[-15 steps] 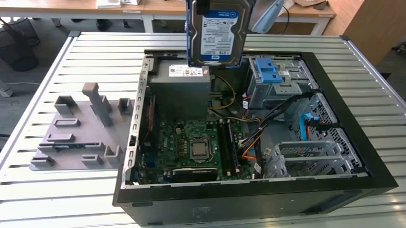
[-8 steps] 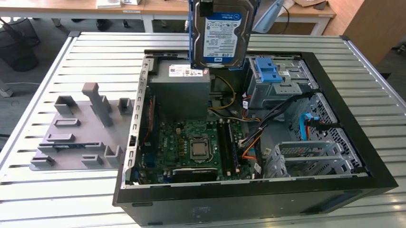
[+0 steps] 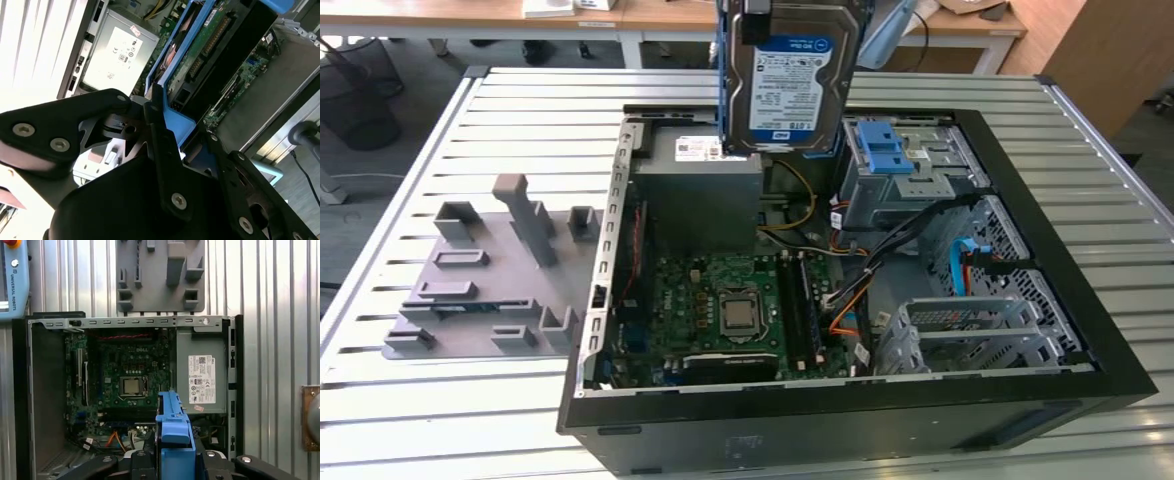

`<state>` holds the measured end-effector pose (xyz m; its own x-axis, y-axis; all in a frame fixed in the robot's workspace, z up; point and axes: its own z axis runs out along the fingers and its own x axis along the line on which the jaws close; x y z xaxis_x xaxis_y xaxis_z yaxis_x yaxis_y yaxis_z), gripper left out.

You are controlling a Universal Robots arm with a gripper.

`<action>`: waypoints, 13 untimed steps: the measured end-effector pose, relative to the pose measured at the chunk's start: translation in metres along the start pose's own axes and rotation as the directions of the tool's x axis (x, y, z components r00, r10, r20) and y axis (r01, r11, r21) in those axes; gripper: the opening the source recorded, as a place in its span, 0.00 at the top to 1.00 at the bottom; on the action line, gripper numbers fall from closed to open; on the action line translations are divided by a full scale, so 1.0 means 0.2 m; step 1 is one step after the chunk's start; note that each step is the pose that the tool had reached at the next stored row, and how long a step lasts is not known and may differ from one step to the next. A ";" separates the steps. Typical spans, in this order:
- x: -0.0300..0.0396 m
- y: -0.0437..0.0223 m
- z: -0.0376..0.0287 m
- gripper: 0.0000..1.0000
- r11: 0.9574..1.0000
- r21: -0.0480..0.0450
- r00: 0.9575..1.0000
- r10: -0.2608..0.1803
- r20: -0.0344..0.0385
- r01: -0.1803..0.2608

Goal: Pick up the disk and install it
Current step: 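Pick up the disk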

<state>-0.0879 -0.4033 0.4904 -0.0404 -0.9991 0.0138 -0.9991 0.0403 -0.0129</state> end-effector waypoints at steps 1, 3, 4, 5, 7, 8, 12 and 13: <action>0.009 -0.001 0.000 0.64 1.000 0.000 1.000 0.001 0.000 -0.001; 0.024 -0.005 0.000 0.64 1.000 0.000 1.000 0.002 0.000 -0.002; 0.029 -0.010 0.001 0.64 1.000 0.000 1.000 0.002 0.000 -0.002; 0.033 -0.018 0.001 0.64 1.000 0.000 1.000 0.002 0.000 -0.002; 0.039 -0.042 0.001 0.64 1.000 0.000 1.000 0.002 0.000 -0.002; 0.041 -0.056 0.001 0.64 1.000 0.000 1.000 0.002 0.000 -0.002; 0.052 -0.107 0.002 0.64 1.000 0.000 1.000 0.002 0.000 -0.002; 0.056 -0.112 0.002 0.64 1.000 0.000 1.000 0.002 0.000 -0.002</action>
<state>-0.0659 -0.4154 0.4905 -0.0425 -0.9990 0.0140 -0.9990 0.0423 -0.0127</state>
